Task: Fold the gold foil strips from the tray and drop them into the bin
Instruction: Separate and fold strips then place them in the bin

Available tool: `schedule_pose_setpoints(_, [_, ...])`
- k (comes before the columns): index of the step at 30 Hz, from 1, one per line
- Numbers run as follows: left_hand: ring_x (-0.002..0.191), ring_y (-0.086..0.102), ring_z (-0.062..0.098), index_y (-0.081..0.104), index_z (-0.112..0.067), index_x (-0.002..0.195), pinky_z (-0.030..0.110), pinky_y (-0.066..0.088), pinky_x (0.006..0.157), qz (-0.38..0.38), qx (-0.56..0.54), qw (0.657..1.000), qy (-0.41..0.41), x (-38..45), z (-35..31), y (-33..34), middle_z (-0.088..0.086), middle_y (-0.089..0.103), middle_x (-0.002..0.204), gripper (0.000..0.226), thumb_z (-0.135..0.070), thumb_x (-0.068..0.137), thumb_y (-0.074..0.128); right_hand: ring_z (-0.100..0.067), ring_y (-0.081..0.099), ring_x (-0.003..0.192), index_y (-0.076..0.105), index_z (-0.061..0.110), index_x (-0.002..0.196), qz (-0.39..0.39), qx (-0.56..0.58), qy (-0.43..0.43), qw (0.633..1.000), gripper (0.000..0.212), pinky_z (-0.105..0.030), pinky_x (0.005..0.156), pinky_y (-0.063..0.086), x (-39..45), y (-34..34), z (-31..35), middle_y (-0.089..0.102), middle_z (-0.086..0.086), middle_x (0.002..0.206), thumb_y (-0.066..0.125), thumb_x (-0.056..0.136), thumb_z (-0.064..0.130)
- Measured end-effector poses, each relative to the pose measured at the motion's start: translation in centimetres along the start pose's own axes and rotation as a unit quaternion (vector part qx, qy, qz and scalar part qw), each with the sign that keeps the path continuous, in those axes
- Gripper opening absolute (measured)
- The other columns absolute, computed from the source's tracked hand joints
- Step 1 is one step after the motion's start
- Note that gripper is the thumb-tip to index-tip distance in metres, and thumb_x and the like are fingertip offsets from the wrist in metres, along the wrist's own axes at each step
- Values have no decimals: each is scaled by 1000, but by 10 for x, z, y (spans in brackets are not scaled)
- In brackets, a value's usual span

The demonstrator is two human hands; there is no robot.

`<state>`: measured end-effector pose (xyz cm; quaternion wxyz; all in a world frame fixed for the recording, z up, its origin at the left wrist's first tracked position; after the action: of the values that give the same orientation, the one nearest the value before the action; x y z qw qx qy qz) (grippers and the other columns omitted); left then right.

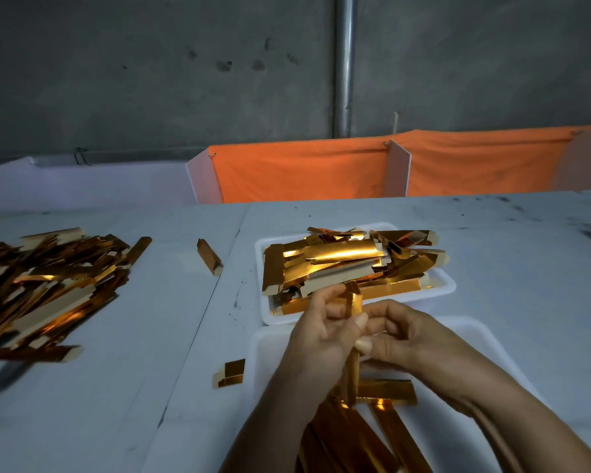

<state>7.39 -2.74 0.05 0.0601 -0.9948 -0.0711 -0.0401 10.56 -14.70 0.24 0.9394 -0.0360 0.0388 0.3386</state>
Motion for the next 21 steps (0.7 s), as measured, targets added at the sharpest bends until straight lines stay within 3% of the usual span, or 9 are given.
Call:
schedule_pose_setpoints(4, [114, 55, 3, 34, -42, 136, 21, 43, 89, 3, 58, 998, 3, -1, 1, 2, -15, 59, 121, 51, -39, 90, 56, -24, 69, 94, 68, 25, 105, -44, -34, 5, 998, 33, -30, 81, 58, 1, -13, 0, 69, -14, 98, 78, 75, 16])
schedule_pose_setpoints(6, [125, 44, 3, 25, -41, 142, 24, 40, 96, -37, 171, 984, 32, -2, -4, 1, -18, 47, 135, 56, -44, 92, 51, -19, 67, 88, 67, 29, 99, -53, -181, 40, 981, 26, -26, 77, 57, 0, -16, -8, 67, -6, 93, 74, 74, 26])
schedule_pose_setpoints(8, [133, 34, 6, 21, -38, 146, 26, 34, 99, -110, 253, 960, 55, -4, -12, -8, -17, 35, 145, 59, -45, 94, 47, -11, 58, 83, 61, 26, 95, -46, -382, 58, 921, 19, -16, 66, 46, 0, -13, -15, 57, 3, 93, 70, 79, 31])
schedule_pose_setpoints(10, [134, 34, 9, 25, -35, 145, 26, 34, 101, -156, 277, 947, 39, -3, -11, -19, -13, 36, 147, 54, -41, 96, 45, -8, 50, 85, 58, 21, 100, -34, -513, 47, 857, 21, -14, 64, 38, 1, -5, -22, 47, 5, 98, 63, 84, 34])
schedule_pose_setpoints(14, [126, 42, 8, 38, -30, 140, 18, 34, 96, -162, 348, 923, 26, -2, -9, -22, -10, 47, 139, 42, -32, 98, 43, -21, 55, 104, 49, 20, 118, -41, -620, 31, 783, 31, -29, 83, 44, 4, 9, -30, 51, -2, 115, 53, 89, 33])
schedule_pose_setpoints(21, [99, 36, -2, 46, -28, 132, 14, 31, 85, -143, 377, 915, 5, -1, -2, -22, -9, 53, 128, 34, -28, 99, 44, -23, 52, 113, 44, 23, 123, 14, -688, 80, 721, 32, -35, 98, 36, 3, 19, -45, 54, -2, 122, 49, 92, 30])
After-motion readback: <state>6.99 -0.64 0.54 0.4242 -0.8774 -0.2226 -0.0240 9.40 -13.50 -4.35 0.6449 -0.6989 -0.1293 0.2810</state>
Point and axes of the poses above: each hand's wrist, its own x-axis towards the middle knuckle, its own y-axis out of the palm, z = x × y, the point moved 7 cm from there along x, towards the middle knuckle
